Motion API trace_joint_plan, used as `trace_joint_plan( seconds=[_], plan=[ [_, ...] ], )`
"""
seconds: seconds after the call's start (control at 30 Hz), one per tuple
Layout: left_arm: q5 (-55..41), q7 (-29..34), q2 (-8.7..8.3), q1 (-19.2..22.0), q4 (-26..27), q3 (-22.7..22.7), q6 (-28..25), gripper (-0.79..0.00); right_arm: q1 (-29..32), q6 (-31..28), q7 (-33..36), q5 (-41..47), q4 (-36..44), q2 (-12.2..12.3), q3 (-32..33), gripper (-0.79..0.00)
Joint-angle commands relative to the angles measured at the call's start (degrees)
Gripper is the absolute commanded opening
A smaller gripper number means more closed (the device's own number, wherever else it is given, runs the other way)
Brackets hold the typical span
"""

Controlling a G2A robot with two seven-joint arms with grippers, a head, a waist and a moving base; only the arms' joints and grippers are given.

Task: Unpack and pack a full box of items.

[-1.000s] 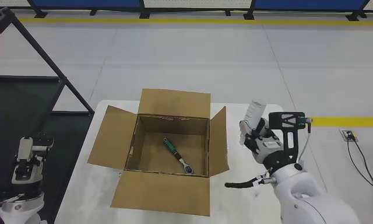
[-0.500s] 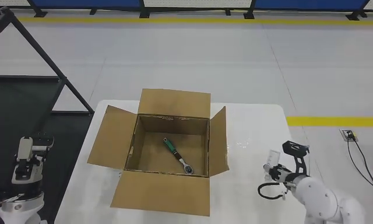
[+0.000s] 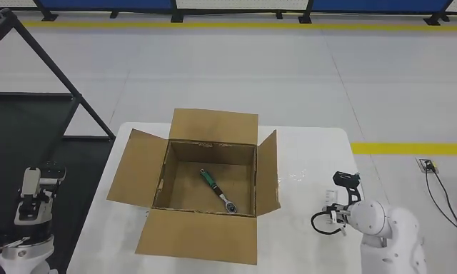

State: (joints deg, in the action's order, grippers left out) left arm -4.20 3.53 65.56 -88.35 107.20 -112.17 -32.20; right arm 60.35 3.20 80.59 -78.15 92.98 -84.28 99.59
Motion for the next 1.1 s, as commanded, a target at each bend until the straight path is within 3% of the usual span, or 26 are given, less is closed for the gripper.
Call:
trace_joint_plan(
  seconds=[0.0,0.23,0.27,0.43,0.57,0.97,1.03,1.07],
  plan=[
    [0.00,0.00,0.00,0.00,0.00,0.00,0.00,0.000,-0.64,0.12,0.10,-0.23,-1.09,0.16,-0.41,-0.785],
    [0.00,0.00,0.00,0.00,0.00,0.00,0.00,0.000,-3.18,1.04,0.84,-1.21,-4.95,0.68,-1.58,-0.776],
    [0.00,0.00,0.00,0.00,0.00,0.00,0.00,0.000,-3.37,1.02,0.93,-1.28,-5.24,0.75,-1.72,-0.699],
    [0.00,0.00,0.00,0.00,0.00,0.00,0.00,0.000,-3.50,1.37,0.66,-0.77,-5.76,1.06,-2.09,-0.496],
    [0.00,0.00,0.00,0.00,0.00,0.00,0.00,0.000,-3.36,1.67,0.40,-0.44,-5.88,1.31,-2.29,-0.422],
    [0.00,0.00,0.00,0.00,0.00,0.00,0.00,0.000,-3.27,2.86,0.81,-0.46,-4.61,2.01,-3.49,-0.357],
    [0.00,0.00,0.00,0.00,0.00,0.00,0.00,0.000,-3.23,3.04,0.97,-0.39,-4.26,2.13,-3.59,-0.256],
    [0.00,0.00,0.00,0.00,0.00,0.00,0.00,0.000,-3.27,3.07,1.03,-0.45,-3.99,2.20,-3.61,-0.139]
  ],
)
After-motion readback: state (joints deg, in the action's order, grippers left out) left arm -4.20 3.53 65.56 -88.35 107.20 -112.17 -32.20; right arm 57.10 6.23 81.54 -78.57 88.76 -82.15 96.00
